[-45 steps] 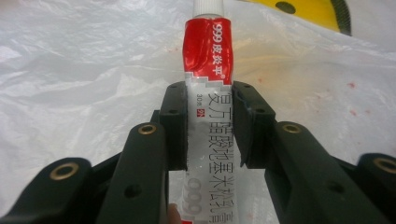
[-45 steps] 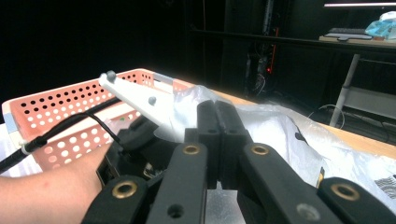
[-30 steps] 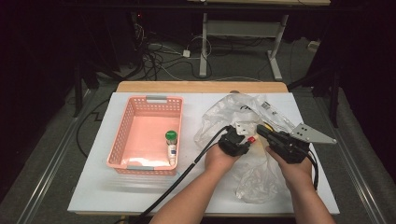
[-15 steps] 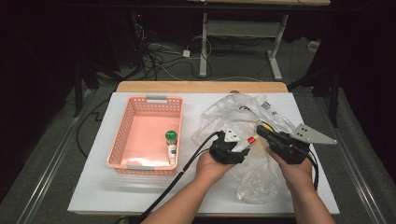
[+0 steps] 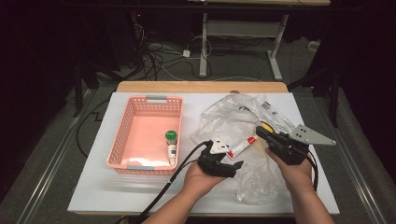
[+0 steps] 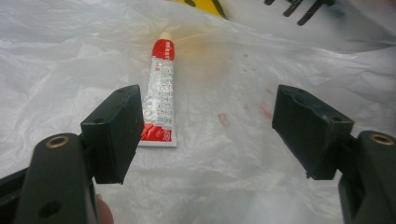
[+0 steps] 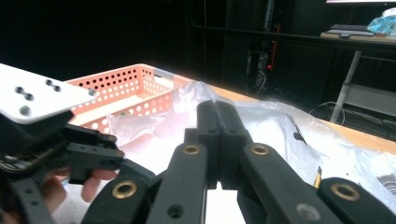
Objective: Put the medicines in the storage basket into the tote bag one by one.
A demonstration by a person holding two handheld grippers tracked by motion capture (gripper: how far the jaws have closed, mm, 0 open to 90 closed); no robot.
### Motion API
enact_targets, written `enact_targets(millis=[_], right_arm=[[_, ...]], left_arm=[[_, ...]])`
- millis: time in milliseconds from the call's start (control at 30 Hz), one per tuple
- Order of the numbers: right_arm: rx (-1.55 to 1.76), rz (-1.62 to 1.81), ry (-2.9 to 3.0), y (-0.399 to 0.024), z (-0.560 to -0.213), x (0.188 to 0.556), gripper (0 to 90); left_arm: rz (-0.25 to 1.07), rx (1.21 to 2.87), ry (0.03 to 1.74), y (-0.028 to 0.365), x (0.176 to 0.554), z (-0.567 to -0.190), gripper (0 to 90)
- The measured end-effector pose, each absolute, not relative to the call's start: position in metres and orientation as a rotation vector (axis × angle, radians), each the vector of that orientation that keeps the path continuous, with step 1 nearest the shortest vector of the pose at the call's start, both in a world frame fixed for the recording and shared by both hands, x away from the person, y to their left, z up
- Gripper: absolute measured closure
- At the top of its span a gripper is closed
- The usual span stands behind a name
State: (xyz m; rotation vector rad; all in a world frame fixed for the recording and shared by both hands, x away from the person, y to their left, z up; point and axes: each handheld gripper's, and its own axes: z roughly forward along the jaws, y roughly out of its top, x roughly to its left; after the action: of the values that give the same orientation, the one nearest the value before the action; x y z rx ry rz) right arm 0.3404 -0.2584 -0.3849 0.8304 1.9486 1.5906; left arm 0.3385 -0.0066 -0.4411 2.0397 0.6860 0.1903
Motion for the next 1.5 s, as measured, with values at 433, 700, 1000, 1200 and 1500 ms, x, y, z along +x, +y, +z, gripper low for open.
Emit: enact_targets(millis=[433,700,1000,1200,1500], right_arm=[[0.825,1.584,1.942,-0.26,-0.385,0.34,90.0],[0.832,1.583,1.938,-0.261,-0.384,0.34,90.0],[0.833,1.582,1.94,-0.261,-0.383,0.338,90.0],[0.833,1.591,1.934,-0.262,-0.383,0.337,90.0],[0.834,1.595,1.924,-0.264,-0.381,0.337,90.0]], left_arm=[[0.255,2.022,0.692,0.022,0.315,-0.426,8.9],[0.271,2.021,0.729,0.039,0.307,-0.422,0.0],[0.266,2.02,0.767,0.053,0.309,-0.423,0.0],[0.292,1.994,0.791,0.067,0.309,-0.414,0.0],[0.372,1.957,0.859,0.097,0.314,-0.404,0.0]])
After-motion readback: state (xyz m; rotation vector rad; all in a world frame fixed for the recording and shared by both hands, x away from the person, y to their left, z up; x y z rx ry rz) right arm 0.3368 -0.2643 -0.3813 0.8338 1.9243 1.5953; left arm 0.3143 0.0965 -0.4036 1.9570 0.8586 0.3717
